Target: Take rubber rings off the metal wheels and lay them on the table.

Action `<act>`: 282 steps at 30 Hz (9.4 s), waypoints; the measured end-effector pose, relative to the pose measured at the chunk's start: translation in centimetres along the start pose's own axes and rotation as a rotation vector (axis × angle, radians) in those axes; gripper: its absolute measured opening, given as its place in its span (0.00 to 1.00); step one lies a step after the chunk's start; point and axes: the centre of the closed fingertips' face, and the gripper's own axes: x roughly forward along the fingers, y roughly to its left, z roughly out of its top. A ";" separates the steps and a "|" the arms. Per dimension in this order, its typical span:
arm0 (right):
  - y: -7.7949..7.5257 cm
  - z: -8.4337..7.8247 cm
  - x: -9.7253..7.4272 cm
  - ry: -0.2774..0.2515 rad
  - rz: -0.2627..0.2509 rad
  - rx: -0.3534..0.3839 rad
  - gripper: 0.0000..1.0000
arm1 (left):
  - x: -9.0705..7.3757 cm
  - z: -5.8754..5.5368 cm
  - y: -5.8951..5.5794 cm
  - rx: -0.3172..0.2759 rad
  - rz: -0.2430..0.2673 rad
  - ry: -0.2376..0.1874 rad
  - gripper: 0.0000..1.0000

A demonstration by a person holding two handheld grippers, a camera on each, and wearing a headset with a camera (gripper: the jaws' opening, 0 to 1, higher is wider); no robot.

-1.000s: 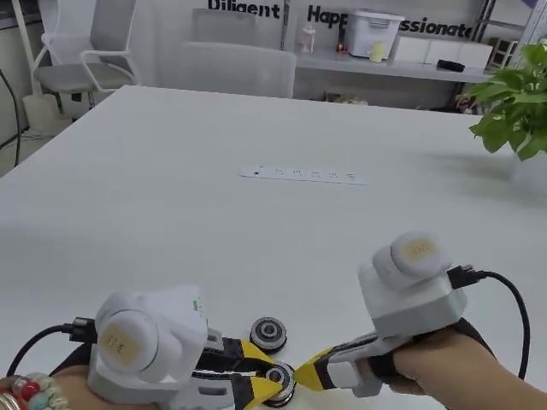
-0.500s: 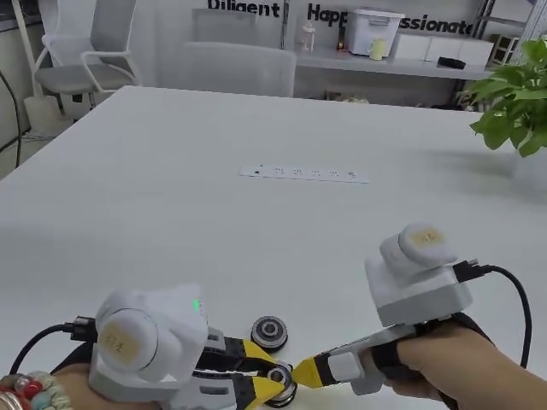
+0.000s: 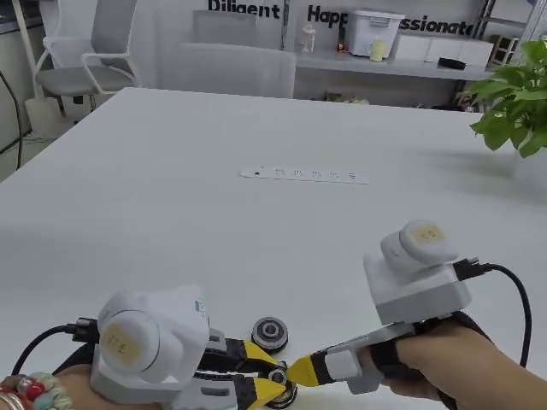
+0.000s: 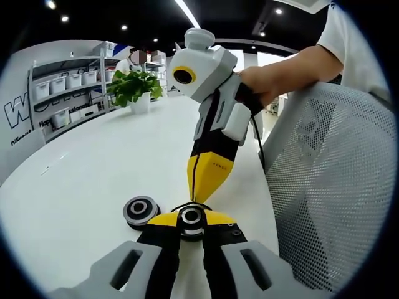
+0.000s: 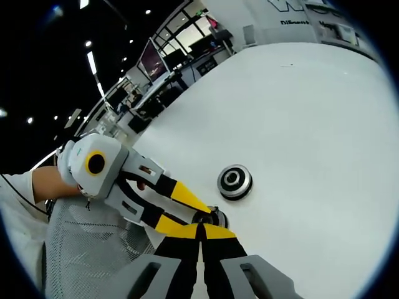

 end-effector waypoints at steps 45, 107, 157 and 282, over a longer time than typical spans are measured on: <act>-1.9 0.6 -1.1 -0.012 -0.098 -0.018 0.00 | -3.9 5.8 3.0 0.029 0.081 -0.086 0.29; -1.3 4.5 -4.1 -0.217 -0.059 0.070 0.00 | -13.9 -0.5 -0.3 -0.125 0.185 0.074 0.93; 2.3 5.4 -3.3 -0.246 0.006 0.027 0.00 | -13.1 -2.9 -1.9 -0.203 0.179 0.096 0.92; -0.8 -0.6 -1.2 0.034 -0.086 -0.505 0.21 | -8.2 9.5 0.9 0.155 0.007 0.020 0.83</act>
